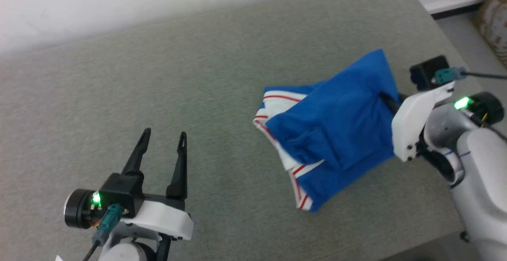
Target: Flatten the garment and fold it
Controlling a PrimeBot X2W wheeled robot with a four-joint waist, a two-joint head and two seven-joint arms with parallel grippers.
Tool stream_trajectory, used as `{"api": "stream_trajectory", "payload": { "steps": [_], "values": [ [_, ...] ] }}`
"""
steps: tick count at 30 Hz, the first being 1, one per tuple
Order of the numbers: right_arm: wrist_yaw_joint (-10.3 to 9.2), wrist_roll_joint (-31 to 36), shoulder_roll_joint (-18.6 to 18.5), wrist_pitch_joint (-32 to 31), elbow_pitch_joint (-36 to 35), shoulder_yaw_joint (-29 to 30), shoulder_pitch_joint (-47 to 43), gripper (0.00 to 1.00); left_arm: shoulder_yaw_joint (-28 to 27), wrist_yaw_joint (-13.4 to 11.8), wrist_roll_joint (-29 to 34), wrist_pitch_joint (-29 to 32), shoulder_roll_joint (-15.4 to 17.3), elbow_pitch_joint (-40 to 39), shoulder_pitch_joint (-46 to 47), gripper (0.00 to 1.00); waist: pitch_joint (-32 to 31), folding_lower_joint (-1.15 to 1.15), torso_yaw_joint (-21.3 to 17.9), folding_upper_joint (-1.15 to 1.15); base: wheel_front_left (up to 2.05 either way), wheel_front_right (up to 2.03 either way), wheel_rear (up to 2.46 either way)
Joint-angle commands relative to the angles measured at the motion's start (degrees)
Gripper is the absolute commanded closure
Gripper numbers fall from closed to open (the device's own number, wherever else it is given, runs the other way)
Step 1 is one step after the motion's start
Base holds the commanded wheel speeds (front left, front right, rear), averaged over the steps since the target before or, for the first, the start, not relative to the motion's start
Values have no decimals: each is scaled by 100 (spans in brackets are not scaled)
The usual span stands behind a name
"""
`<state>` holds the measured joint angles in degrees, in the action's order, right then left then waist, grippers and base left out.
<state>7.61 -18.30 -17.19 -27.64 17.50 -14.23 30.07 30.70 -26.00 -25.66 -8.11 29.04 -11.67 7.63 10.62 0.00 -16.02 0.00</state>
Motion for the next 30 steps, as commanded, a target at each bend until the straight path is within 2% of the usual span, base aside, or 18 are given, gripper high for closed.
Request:
{"api": "stream_trajectory", "payload": {
  "steps": [1, 10, 17, 22, 25, 30],
  "values": [
    [-12, -40, -54, 59, 29, -4, 141, 100, 14, 0, 50, 11, 18, -9, 107, 0, 44, 0, -326, 0, 0, 0, 0],
    [-12, -21, -622, 458, 654, 70, 855, 100, 91, 4, 238, 223, 109, -115, 429, 0, 552, 0, -282, 0, 0, 0, 0],
    [-12, -107, -1240, 842, 998, 524, 1307, 100, 197, -58, 694, 495, 249, -358, 931, 0, 1345, 0, -36, 0, 0, 0, 0],
    [-12, -99, -1720, 1130, 1197, 684, 1555, 100, 292, -100, 1035, 697, 219, -575, 1389, 0, 1920, 0, 67, 0, 0, 0, 0],
    [-12, -73, -1883, 1320, 1443, 808, 1670, 100, 357, -96, 1203, 797, 199, -642, 1612, 0, 2201, 0, 103, 0, 0, 0, 0],
    [-12, 16, -1894, 1606, 2014, 1036, 1790, 100, 370, -107, 1357, 825, 162, -687, 1877, 0, 2500, 0, 151, 0, 0, 0, 0]
  ]
}}
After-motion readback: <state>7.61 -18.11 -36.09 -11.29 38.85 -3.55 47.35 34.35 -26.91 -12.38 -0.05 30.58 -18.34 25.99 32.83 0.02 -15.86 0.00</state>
